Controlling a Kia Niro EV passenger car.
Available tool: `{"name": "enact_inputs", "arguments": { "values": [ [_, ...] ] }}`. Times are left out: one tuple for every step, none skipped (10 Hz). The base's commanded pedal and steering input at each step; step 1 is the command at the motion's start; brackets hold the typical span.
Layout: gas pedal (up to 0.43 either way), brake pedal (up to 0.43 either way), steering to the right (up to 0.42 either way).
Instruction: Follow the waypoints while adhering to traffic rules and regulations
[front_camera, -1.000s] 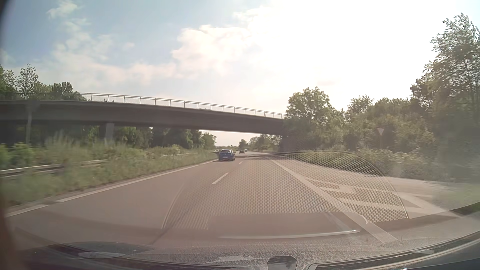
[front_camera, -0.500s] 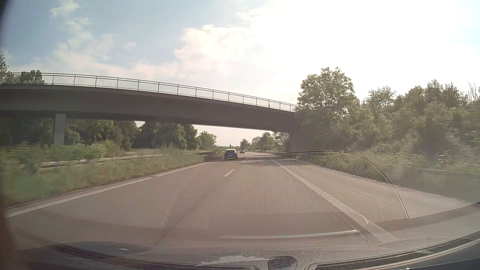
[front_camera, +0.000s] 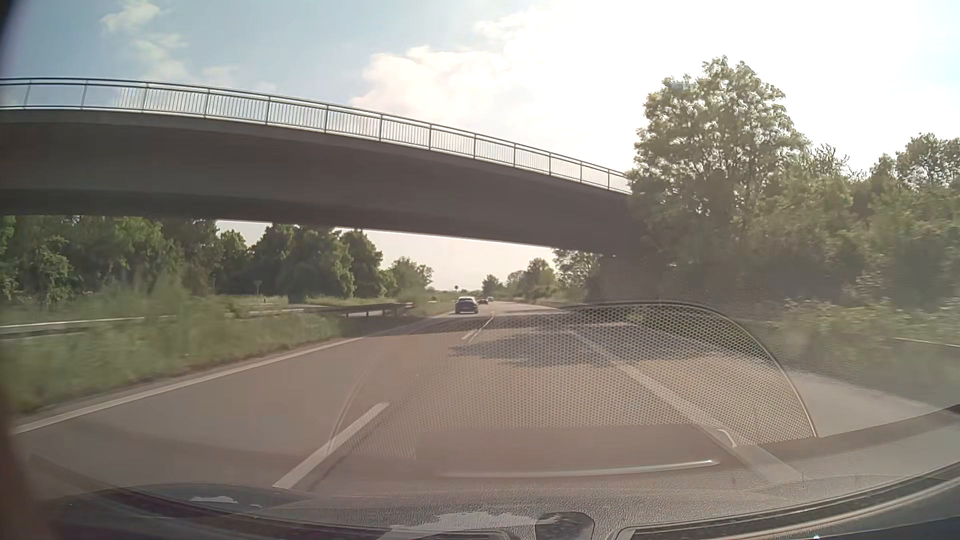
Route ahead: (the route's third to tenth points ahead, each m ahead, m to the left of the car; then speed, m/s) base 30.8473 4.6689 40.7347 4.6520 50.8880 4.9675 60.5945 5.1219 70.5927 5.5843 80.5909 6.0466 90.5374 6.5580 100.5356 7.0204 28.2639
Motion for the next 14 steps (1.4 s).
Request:
{"name": "enact_inputs", "arguments": {
  "values": [
    [0.209,0.000,-0.003],
    [0.209,0.000,-0.003],
    [0.209,0.000,-0.003],
    [0.209,0.000,-0.004],
    [0.209,0.000,-0.005],
    [0.209,0.000,-0.005],
    [0.209,0.000,-0.005],
    [0.209,0.000,-0.005],
    [0.209,0.000,-0.004],
    [0.209,0.000,-0.004],
    [0.197,0.000,-0.004],
    [0.197,0.000,-0.004],
    [0.197,0.000,-0.004],
    [0.197,0.000,-0.004]
  ]
}}
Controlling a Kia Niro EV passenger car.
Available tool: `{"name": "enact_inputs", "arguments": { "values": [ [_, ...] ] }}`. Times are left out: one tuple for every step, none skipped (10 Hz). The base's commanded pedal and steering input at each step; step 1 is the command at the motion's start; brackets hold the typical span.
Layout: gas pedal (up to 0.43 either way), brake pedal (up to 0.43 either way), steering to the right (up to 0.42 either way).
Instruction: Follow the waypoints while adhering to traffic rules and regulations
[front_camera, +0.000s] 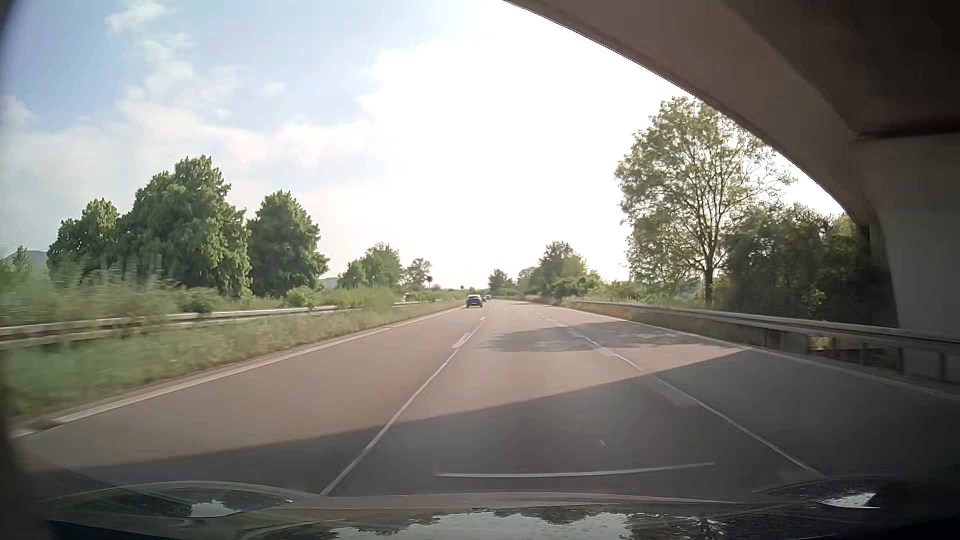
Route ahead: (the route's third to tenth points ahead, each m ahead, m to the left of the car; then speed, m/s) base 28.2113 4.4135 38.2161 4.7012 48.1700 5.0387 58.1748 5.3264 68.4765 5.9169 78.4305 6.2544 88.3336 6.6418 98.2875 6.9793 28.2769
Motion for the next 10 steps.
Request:
{"name": "enact_inputs", "arguments": {
  "values": [
    [0.197,0.000,-0.004],
    [0.197,0.000,-0.004],
    [0.197,0.000,-0.004],
    [0.197,0.000,-0.004],
    [0.197,0.000,-0.004],
    [0.197,0.000,-0.004],
    [0.197,0.000,-0.004],
    [0.197,0.000,-0.004],
    [0.197,0.000,-0.004],
    [0.197,0.000,-0.004]
  ]
}}
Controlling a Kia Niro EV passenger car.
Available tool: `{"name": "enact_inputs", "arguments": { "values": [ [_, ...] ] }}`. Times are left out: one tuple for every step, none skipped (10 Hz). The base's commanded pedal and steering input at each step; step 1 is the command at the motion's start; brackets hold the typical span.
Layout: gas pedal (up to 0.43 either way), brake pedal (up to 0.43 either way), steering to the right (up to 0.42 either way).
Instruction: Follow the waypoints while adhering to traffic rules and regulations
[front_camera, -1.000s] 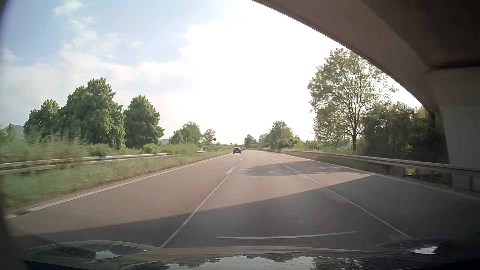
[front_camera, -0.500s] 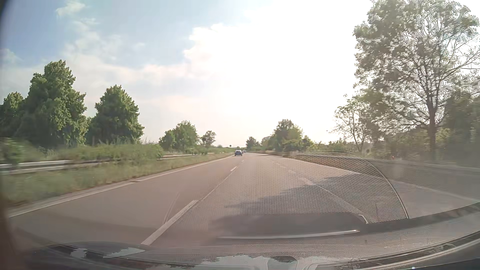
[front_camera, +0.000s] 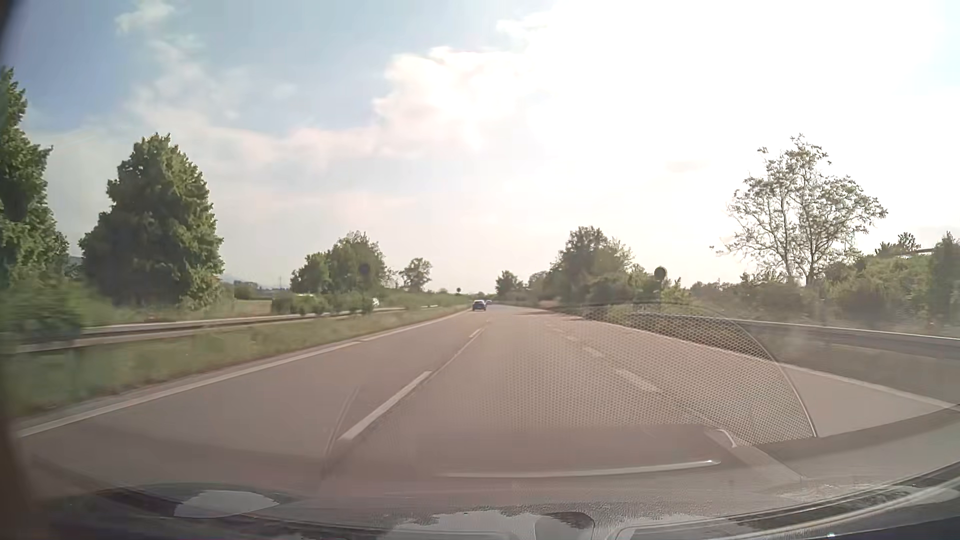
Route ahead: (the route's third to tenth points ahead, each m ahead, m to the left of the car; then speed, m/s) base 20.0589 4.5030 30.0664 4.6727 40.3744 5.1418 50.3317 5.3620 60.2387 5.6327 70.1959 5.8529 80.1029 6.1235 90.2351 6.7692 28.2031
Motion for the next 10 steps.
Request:
{"name": "enact_inputs", "arguments": {
  "values": [
    [0.197,0.000,-0.004],
    [0.197,0.000,-0.004],
    [0.197,0.000,-0.004],
    [0.197,0.000,-0.004],
    [0.197,0.000,-0.004],
    [0.197,0.000,-0.004],
    [0.197,0.000,-0.004],
    [0.197,0.000,-0.004],
    [0.197,0.000,-0.004],
    [0.197,0.000,-0.004]
  ]
}}
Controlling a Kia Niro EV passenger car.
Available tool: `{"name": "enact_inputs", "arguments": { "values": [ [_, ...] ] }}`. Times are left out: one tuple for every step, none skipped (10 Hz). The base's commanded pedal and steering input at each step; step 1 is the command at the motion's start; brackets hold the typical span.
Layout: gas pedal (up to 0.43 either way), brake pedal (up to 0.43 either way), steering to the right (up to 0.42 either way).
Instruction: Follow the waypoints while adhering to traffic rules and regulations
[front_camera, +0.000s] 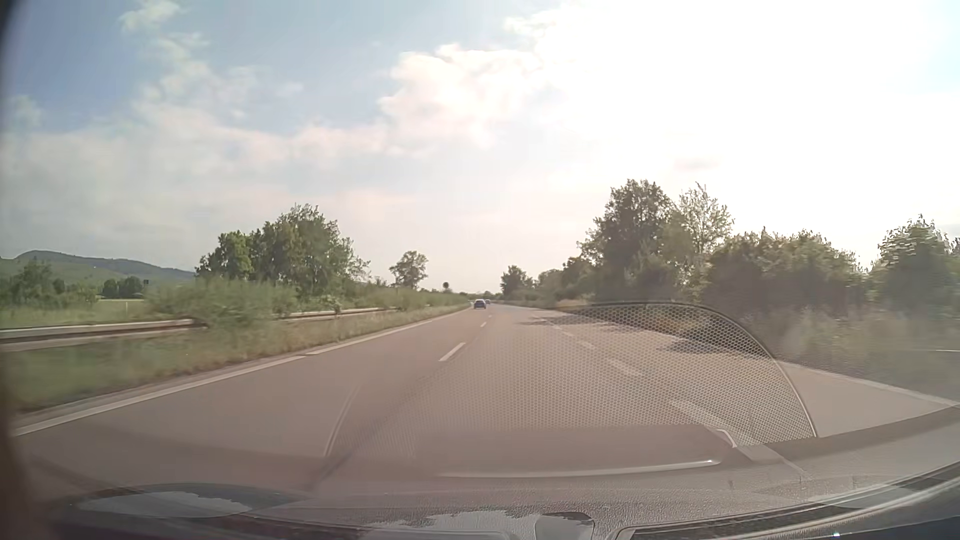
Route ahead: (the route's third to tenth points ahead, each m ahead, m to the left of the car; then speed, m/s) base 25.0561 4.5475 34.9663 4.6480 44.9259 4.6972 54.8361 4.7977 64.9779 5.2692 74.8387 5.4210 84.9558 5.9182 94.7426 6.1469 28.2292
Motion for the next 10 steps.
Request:
{"name": "enact_inputs", "arguments": {
  "values": [
    [0.197,0.000,-0.004],
    [0.197,0.000,-0.004],
    [0.197,0.000,-0.004],
    [0.197,0.000,-0.004],
    [0.197,0.000,-0.004],
    [0.197,0.000,-0.004],
    [0.197,0.000,-0.004],
    [0.197,0.000,-0.004],
    [0.197,0.000,-0.004],
    [0.197,0.000,-0.004]
  ]
}}
